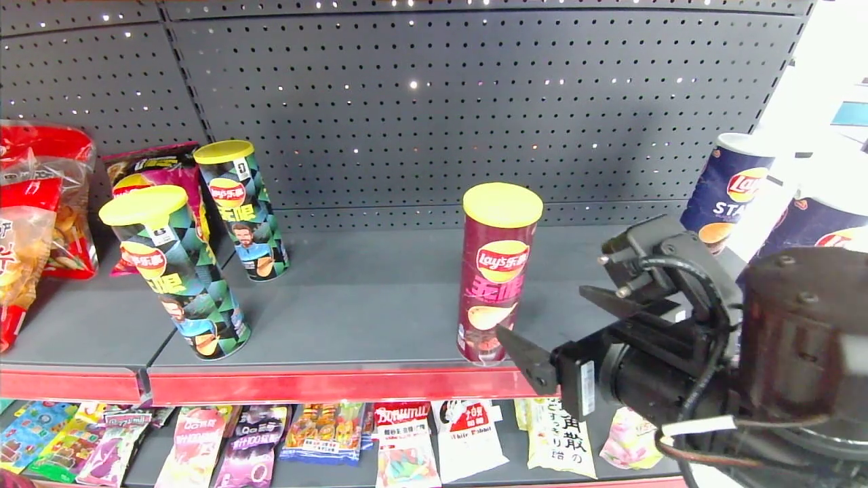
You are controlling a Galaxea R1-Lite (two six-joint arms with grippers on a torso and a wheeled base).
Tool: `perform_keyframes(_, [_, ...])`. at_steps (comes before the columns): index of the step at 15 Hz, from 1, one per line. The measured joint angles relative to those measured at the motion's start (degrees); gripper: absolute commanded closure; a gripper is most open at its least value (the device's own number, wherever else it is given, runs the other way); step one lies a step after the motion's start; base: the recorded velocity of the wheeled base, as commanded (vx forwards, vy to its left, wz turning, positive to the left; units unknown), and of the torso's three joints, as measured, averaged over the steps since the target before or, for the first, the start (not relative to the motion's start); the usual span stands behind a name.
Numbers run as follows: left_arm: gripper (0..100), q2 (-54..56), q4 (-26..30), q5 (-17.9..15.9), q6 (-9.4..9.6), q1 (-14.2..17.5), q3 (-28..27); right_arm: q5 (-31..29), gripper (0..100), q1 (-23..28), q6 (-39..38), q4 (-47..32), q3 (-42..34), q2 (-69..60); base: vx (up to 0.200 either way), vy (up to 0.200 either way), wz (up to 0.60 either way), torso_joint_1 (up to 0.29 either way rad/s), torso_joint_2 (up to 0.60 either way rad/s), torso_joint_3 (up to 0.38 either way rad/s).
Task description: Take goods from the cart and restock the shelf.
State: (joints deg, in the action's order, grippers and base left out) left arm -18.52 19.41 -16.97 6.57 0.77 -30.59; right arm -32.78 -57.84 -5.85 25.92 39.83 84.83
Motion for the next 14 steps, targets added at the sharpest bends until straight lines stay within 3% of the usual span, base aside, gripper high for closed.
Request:
perform_keyframes(3, [100,-0.4,-0.1,-0.2,0.02,0.0,-0.1,0.9,0,1.7,0.8,-0.1,-4.4,-5.6,0.000,0.000,0.00,0.000,0.00,0.000])
perform_keyframes(5, [100,-1.6,-3.0,-0.3,0.21,0.0,-0.3,4.0,0,4.1,2.3,0.0,-8.2,-10.5,0.000,0.000,0.00,0.000,0.00,0.000])
perform_keyframes(8, [100,-3.6,-3.9,-0.9,0.51,0.0,-0.2,13.5,0,12.6,7.9,-0.3,-14.7,-20.4,0.000,0.000,0.00,0.000,0.00,0.000])
perform_keyframes(10, [100,-4.1,-3.7,-3.7,0.56,-0.1,-0.2,17.3,0,17.4,12.5,-1.4,-19.3,-29.1,0.000,0.000,0.00,0.000,0.00,0.000])
perform_keyframes(12, [100,-4.9,-3.6,-5.4,0.56,-0.1,-0.1,18.8,0,21.0,14.9,-7.1,-22.6,-38.9,0.000,0.000,0.00,0.000,0.00,0.000])
perform_keyframes(14, [100,-6.2,-3.7,-6.9,0.56,-0.1,-0.1,19.5,0,24.5,16.1,-20.3,-23.4,-50.3,0.000,0.000,0.00,0.000,0.00,0.000])
